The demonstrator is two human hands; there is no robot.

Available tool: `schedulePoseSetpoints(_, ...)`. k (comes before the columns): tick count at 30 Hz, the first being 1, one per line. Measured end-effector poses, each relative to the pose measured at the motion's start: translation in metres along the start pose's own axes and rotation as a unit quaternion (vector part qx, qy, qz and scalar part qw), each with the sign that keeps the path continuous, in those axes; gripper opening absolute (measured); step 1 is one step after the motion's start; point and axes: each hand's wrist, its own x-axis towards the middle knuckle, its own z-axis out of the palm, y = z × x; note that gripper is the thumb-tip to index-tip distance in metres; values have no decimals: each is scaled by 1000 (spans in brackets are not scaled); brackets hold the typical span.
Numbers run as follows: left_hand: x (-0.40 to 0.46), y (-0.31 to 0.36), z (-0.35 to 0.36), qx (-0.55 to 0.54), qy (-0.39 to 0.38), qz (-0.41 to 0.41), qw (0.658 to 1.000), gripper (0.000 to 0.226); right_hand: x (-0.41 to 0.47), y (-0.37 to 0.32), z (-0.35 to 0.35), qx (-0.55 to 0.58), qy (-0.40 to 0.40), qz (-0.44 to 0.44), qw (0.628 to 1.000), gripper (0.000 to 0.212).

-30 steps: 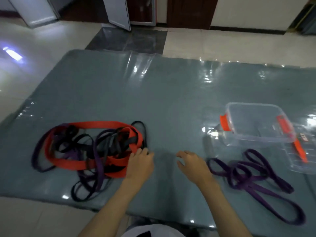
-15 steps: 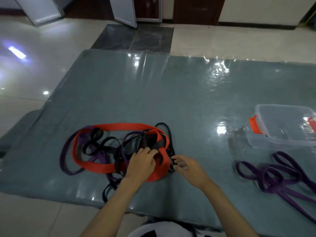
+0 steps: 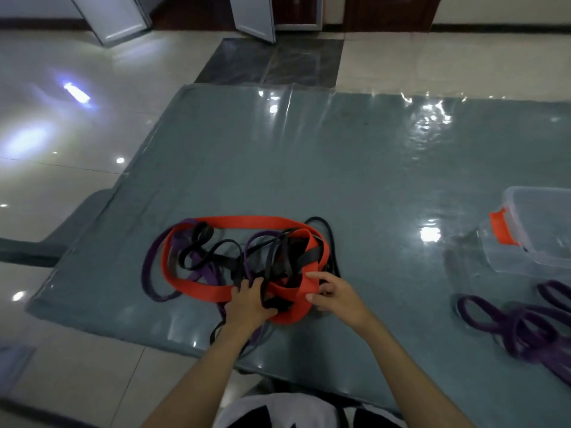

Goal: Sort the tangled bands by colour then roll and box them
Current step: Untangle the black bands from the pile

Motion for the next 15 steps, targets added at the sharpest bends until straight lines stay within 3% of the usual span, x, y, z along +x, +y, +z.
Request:
schedulePoseSetpoints(3,11,-15,3,-94,57,50,993,77,4,-1,7,19,74,-19,997,44)
schedulePoseSetpoints(7,30,-43,-34,-271,86,63,957,59,9,-2,25,26,191,-40,980,42)
schedulePoseSetpoints(10,42,-52,-70,-331,67,115,934,49,17,-1,37,33,261,-60,963,41)
schedulePoseSetpoints(13,49,-57,-99,-415,69,135,897,40,17,5,47,-47,296,-39,953,42)
schedulePoseSetpoints(15,52,-60,-116,-415,88,163,891,37,14,13,54,-154,333,4,930,49)
